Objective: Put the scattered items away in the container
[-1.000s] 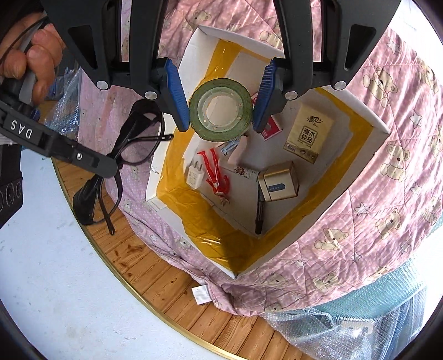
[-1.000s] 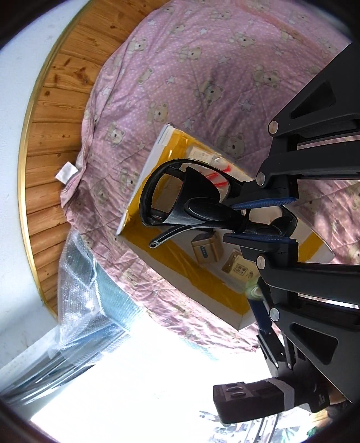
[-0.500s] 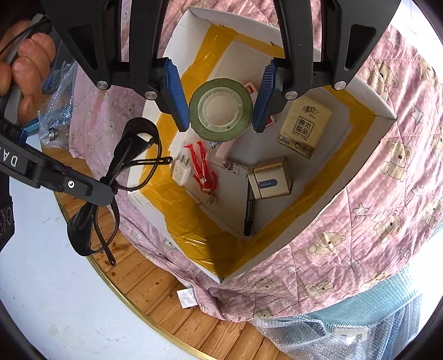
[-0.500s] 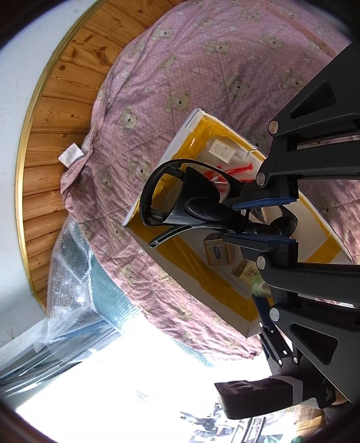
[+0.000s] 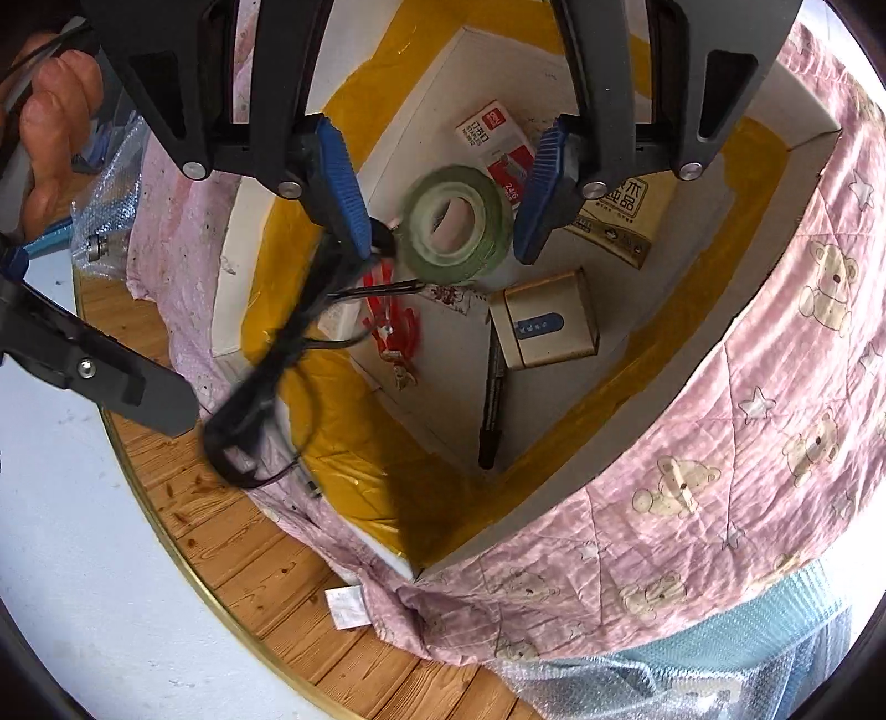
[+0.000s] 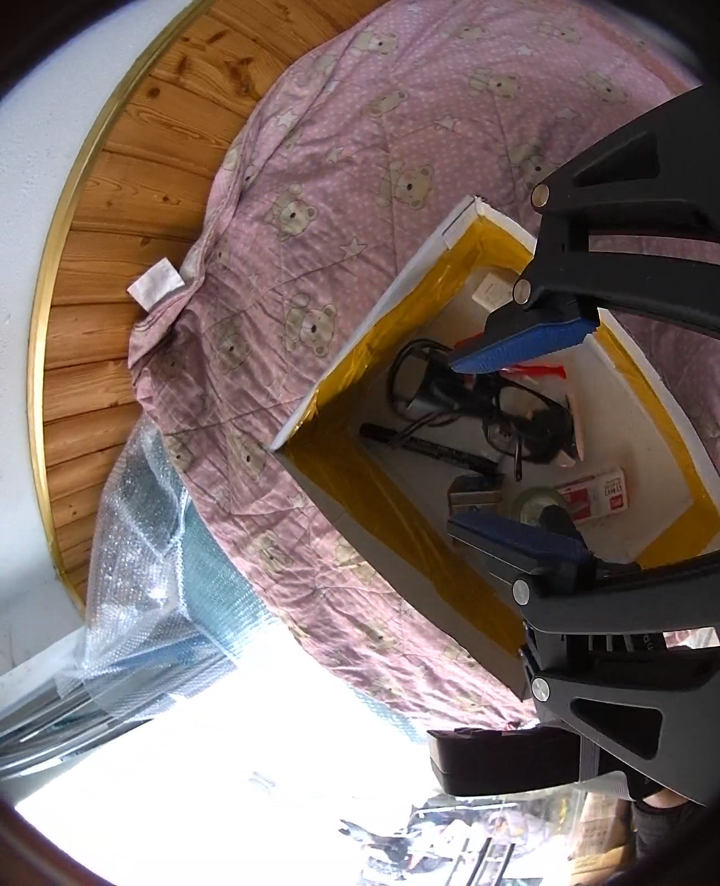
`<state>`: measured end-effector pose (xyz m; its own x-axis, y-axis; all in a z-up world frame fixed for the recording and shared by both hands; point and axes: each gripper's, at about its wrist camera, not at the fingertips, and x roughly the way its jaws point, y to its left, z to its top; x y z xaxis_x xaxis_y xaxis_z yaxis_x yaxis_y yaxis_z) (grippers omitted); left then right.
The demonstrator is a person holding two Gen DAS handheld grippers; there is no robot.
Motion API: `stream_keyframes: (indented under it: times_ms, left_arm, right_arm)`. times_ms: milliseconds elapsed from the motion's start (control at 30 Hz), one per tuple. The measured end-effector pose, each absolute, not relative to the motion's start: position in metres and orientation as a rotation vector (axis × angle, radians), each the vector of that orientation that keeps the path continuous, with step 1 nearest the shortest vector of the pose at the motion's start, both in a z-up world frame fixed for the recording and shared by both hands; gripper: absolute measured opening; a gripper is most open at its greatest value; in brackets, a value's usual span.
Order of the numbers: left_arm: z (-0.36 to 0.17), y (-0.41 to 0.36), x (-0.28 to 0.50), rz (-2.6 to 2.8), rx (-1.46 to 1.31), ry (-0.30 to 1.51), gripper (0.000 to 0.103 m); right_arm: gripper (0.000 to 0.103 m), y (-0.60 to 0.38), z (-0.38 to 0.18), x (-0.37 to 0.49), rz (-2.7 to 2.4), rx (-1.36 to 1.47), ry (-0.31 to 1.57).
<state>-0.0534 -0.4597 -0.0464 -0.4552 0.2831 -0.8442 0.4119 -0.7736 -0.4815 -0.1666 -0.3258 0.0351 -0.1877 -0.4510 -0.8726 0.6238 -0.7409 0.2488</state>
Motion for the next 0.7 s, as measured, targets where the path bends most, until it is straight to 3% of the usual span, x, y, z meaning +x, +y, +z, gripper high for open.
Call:
stream_keyframes:
  times_ms: [300, 700]
  left_arm:
    - [-0.051, -0.461, -0.034, -2.364, 1.633, 1.043, 0.06]
    - [-0.033, -0.448, -0.027, -2.411, 1.634, 1.008, 0.06]
  right_arm:
    - [0.056, -0.287, 0.003, -0.167, -1.978, 1.539, 0.085]
    - [0.056, -0.277, 0.012, -0.14, -1.961, 1.562, 0.037]
